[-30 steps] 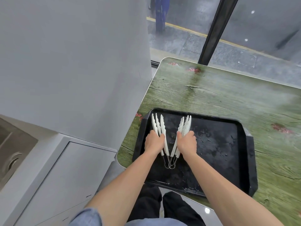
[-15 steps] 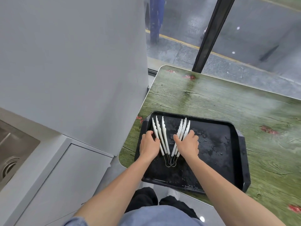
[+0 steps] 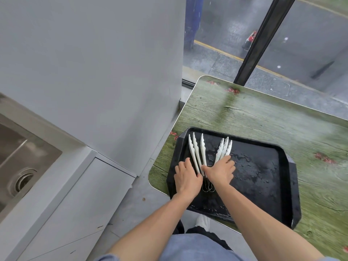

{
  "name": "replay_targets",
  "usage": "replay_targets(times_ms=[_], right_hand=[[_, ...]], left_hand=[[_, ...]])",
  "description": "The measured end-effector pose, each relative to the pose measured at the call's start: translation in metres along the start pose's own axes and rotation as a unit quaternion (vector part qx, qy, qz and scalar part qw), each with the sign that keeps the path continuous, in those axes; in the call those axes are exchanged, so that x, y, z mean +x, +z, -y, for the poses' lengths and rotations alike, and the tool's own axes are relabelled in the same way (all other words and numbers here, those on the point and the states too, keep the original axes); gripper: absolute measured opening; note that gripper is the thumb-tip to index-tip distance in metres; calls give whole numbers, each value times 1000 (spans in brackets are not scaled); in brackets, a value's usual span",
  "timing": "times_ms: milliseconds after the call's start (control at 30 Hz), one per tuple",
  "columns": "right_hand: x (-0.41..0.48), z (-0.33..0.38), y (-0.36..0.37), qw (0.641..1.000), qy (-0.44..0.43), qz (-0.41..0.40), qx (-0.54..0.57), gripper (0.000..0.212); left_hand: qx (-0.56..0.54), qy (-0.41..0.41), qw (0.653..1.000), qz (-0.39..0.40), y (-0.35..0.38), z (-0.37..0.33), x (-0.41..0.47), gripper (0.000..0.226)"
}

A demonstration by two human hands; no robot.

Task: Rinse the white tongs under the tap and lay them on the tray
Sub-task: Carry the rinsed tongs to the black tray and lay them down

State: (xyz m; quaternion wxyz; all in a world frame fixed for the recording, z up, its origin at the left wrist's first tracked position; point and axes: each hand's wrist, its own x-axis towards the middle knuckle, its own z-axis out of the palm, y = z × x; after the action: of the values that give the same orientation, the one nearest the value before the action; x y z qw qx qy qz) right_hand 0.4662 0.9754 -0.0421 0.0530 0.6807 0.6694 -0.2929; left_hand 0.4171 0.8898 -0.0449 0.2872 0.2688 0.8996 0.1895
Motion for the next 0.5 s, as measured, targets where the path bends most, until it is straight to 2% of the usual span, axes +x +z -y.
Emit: replay_targets(times_ms=[367, 500], right_hand=[[5, -17, -24, 991, 23, 13, 135, 73], [6, -40, -43, 988, -23, -36, 151, 75]], left_hand=[[19, -21, 999, -36, 17, -7, -5, 92], [36, -28, 998, -52, 30, -27, -4, 109]])
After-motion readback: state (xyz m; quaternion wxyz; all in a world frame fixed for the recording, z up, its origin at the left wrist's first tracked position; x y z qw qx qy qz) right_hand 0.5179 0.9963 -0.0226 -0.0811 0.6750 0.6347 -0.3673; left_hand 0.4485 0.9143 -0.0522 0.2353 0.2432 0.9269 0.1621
